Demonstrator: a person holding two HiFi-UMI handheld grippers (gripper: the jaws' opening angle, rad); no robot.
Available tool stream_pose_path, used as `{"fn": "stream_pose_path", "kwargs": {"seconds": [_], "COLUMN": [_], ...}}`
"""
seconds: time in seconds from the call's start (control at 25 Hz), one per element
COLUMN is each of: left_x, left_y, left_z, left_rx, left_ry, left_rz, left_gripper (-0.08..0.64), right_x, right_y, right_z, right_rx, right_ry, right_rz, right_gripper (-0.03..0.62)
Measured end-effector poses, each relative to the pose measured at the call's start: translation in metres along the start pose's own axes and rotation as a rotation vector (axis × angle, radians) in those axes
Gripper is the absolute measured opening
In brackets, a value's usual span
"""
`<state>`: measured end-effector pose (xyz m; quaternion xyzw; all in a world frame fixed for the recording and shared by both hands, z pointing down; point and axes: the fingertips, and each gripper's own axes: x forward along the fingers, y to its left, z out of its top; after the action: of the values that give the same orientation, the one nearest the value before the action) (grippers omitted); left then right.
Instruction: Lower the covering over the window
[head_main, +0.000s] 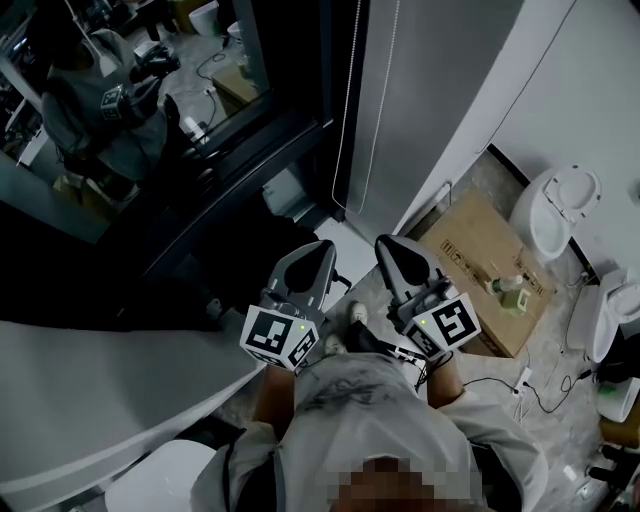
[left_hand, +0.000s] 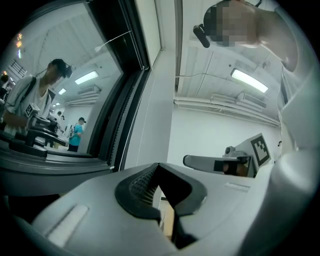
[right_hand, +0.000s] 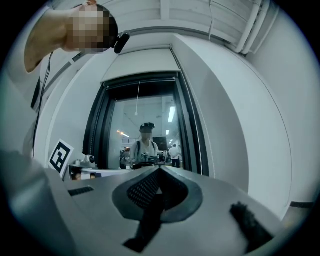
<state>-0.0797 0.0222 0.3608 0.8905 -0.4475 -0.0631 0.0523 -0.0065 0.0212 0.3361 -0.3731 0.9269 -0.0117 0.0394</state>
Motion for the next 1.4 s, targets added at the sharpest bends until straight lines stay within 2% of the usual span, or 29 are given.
{"fn": "stream_pose_path", "kwargs": {"seconds": [0.8, 1.08, 1.4], "left_x": [0.127, 0.133, 0.156], "left_y": [0.028, 0.035, 0.050], "left_z": [0.001, 0.011, 0.015], "left_rx": [0.014, 0.076, 0.125], "left_ry": [0.030, 0.022, 0.031], "left_rz": [0.082, 0.136, 0.191], "left_gripper": [0.006, 0.008, 0.008], "right_x": [0.046, 0.052, 0.060], "right_y": [-0.116, -0.111, -0.126], "right_z": [0.007, 0.011, 0.009], "right_rx": [0.039, 0.031, 0.031], "right_ry": [-0.013, -0.022, -0.026], "right_rz": [0.090, 0.141, 0.155], "right_gripper": [0.017, 0.017, 0.017]}}
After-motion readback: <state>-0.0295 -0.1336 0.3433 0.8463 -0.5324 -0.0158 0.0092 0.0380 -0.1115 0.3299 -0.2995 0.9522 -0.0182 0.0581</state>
